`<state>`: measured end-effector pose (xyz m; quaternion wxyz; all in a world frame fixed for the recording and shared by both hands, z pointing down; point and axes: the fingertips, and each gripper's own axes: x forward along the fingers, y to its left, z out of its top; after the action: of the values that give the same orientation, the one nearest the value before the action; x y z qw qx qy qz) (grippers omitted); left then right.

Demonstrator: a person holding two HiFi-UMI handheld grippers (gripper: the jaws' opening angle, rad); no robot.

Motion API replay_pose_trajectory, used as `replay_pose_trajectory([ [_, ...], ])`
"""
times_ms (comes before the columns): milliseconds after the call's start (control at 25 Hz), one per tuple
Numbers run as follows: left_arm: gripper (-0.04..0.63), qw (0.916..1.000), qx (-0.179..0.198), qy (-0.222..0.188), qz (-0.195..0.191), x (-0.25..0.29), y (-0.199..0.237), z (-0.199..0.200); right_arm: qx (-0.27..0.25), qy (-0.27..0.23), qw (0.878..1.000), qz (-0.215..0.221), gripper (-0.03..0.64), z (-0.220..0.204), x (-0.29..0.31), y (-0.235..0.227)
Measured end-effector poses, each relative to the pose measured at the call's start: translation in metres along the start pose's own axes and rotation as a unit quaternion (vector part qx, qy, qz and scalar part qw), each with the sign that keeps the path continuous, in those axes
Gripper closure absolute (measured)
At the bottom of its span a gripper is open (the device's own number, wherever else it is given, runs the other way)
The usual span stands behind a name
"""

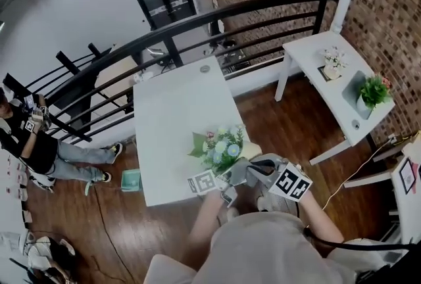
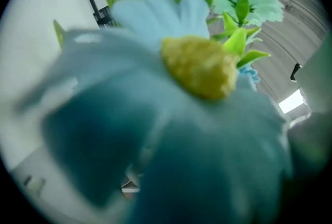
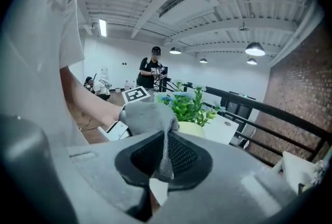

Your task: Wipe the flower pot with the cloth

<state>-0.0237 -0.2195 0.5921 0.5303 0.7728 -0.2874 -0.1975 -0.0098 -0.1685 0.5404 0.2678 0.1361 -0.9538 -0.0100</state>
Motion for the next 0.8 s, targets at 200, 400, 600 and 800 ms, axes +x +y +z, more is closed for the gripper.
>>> replay_pose_trajectory([
  [200,0.043,0.9998,0.015,-0.006,-0.009,-0.005,-0.007,0.002,-0.027,-0.004,1.000,0.016,0.611,0.009,0.000,-0.012],
  [400,0.046,0.9996,0.022,-0.008,-0.014,-0.004,-0.013,0.005,-0.040,-0.016,0.999,0.021,0.611,0.017,-0.004,-0.018],
  [600,0.046,0.9996,0.025,-0.004,-0.012,-0.007,-0.014,0.006,-0.030,-0.013,0.999,0.017,0.611,0.021,-0.006,-0.023],
  [800,0.046,0.9985,0.049,0.024,-0.009,-0.008,-0.015,-0.005,0.006,-0.023,1.000,-0.020,0.611,0.018,-0.013,-0.045],
])
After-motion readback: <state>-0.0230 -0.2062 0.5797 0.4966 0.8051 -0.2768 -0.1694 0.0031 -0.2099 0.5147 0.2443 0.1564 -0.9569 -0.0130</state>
